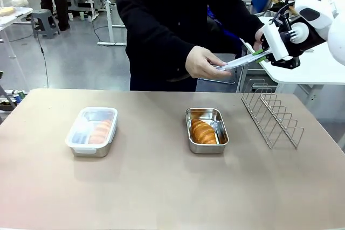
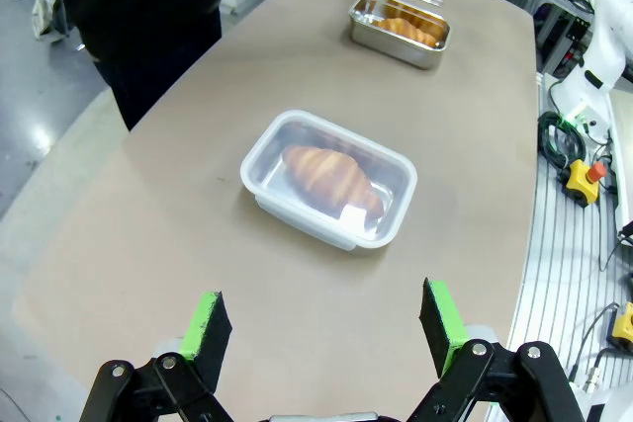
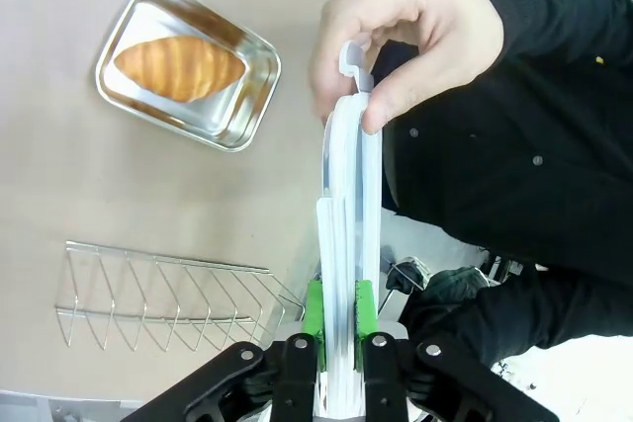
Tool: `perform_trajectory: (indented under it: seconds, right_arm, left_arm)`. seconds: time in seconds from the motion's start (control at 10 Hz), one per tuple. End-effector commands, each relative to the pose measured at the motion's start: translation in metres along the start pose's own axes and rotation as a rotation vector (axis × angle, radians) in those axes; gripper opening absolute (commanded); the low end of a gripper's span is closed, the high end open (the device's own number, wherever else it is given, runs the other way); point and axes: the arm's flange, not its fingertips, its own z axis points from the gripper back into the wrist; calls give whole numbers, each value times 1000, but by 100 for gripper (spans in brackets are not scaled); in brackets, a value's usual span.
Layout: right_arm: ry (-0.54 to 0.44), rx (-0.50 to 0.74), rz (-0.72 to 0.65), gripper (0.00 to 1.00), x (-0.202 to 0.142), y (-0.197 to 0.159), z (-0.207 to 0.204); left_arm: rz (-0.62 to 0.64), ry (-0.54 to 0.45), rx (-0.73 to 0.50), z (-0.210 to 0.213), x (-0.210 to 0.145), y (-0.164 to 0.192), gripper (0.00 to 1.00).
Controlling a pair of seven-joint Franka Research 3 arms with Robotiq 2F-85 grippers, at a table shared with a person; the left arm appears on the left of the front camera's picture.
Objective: Place the bread in airtight containers.
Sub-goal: Release when the human grabs the Airtight Container lid.
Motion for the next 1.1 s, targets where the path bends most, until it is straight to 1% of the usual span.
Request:
perform_trajectory:
  seconds: [0.0, 0.5, 0.6, 0.7, 0.8, 0.9, 1.0]
  right_arm:
    - [7, -4, 12, 0, -1, 0, 4]
    - [7, -4, 12, 0, -1, 0, 4]
    - [1, -3, -1, 70, -1, 0, 2]
    - [-12, 35, -11, 71, -2, 0, 3]
    - [4, 41, -29, 100, -2, -2, 8]
    - [9, 30, -82, 100, -3, -6, 20]
    - [-48, 31, -231, 100, -13, -9, 34]
  left_arm:
    - [-12, 2, 0, 1, 0, -1, 100]
    - [-12, 2, 0, 1, 0, -1, 100]
    - [-12, 2, 0, 1, 0, -1, 100]
    - [-12, 2, 0, 1, 0, -1, 100]
    - [-12, 2, 0, 1, 0, -1, 100]
    - [-12, 2, 0, 1, 0, -1, 100]
    - [-12, 2, 0, 1, 0, -1, 100]
